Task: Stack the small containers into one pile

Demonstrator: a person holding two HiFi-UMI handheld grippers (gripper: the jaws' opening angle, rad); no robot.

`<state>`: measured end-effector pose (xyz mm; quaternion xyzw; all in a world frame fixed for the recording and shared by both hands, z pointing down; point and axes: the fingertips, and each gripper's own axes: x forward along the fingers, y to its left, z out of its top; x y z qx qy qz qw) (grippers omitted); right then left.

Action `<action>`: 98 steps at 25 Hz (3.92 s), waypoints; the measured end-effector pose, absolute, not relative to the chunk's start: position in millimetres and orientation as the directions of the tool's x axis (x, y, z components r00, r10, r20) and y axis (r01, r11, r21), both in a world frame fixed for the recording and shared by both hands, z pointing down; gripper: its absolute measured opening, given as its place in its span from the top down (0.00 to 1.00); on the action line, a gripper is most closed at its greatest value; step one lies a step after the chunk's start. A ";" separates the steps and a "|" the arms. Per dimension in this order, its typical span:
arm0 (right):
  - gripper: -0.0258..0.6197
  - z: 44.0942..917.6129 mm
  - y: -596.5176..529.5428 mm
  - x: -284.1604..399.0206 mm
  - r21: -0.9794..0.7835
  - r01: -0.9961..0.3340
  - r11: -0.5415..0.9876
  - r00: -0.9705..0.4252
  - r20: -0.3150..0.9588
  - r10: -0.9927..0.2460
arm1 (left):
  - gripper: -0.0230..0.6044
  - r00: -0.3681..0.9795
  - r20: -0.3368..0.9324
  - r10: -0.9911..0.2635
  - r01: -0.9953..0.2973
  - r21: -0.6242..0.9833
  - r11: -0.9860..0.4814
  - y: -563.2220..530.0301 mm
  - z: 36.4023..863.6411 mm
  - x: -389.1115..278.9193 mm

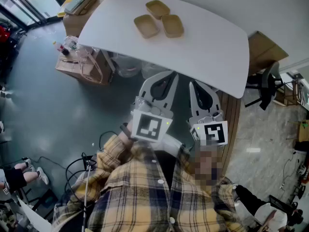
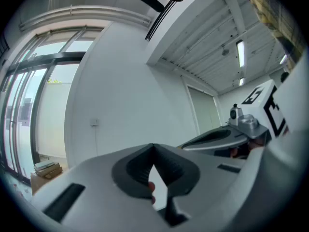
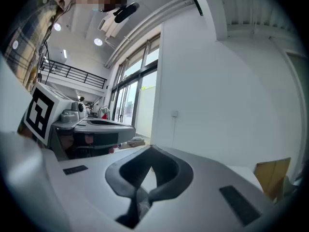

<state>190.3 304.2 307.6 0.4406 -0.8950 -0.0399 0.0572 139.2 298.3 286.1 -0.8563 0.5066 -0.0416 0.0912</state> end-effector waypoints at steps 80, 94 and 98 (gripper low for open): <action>0.94 353.1 -24.5 109.6 -0.031 -0.806 0.591 -0.587 0.171 -0.791 | 0.94 0.481 0.038 -0.876 -0.862 -0.160 -0.481 -41.3 318.1 35.7; 0.94 338.6 -115.1 126.3 -0.062 -0.773 0.631 -0.634 0.119 -0.764 | 0.94 0.422 0.062 -0.904 -0.885 -0.190 -0.426 -104.8 313.1 40.1; 0.94 337.2 -129.5 120.1 -0.059 -0.791 0.609 -0.611 0.125 -0.782 | 0.93 0.445 0.064 -0.893 -0.872 -0.195 -0.449 -118.9 314.6 33.0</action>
